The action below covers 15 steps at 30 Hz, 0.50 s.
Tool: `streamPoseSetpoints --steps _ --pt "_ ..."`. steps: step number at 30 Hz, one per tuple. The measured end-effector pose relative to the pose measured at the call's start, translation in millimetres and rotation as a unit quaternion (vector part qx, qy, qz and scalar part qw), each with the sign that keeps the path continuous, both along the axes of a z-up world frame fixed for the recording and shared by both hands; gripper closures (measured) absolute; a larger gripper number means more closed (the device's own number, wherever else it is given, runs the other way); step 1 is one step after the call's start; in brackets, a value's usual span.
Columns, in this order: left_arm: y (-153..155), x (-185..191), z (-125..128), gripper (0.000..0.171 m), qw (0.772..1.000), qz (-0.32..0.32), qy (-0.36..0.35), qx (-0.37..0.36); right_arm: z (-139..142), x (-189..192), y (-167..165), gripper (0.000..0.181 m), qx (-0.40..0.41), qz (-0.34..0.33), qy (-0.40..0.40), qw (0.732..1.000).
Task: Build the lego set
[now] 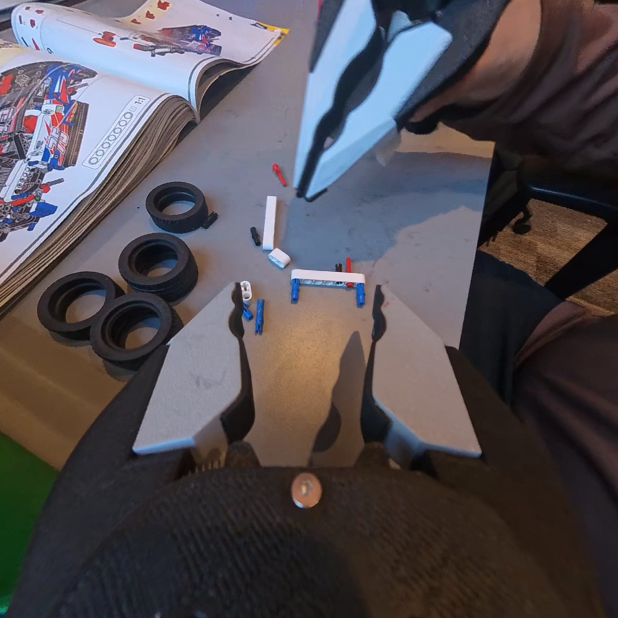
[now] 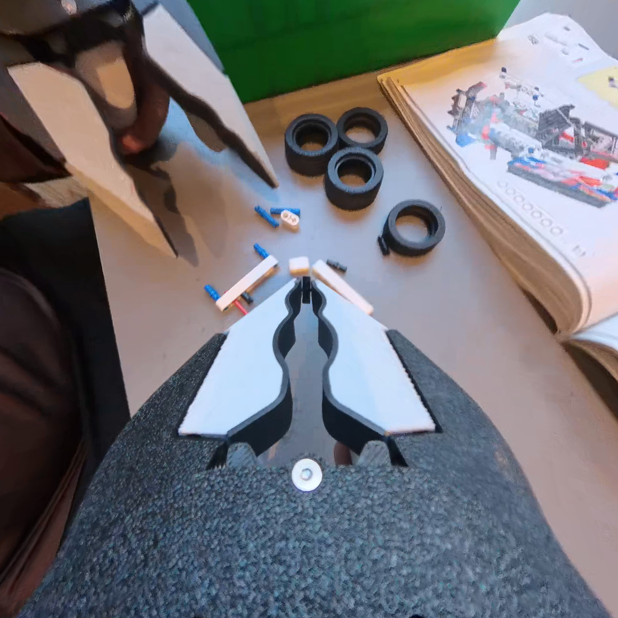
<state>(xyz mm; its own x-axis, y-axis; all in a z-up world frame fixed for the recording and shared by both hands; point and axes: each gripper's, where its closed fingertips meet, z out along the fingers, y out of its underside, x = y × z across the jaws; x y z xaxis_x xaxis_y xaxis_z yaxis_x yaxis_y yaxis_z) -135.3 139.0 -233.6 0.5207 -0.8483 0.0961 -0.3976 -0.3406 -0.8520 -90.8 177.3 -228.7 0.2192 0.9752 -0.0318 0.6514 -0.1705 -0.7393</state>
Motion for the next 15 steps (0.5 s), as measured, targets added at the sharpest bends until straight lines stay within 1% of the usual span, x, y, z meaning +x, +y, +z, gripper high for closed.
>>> streamPoseSetpoints --steps 3,7,11,15 --pt "0.6 0.0 -1.5 0.095 1.000 0.003 0.009 0.005 -13.0 16.4 -11.1 0.176 0.013 -0.019 -0.008 1.000" --pt "1.6 -0.3 -3.0 0.095 0.999 0.010 0.025 0.020 -15.8 31.4 -14.0 0.176 0.041 -0.047 -0.005 0.998" --pt "2.2 -0.5 -3.1 0.095 0.999 0.015 0.033 0.031 -8.9 35.6 -11.5 0.176 0.057 -0.068 0.024 0.996" --pt "3.0 -1.3 -2.1 0.094 0.999 0.020 0.033 0.036 -21.8 40.3 -7.9 0.176 0.057 -0.079 0.011 0.995"
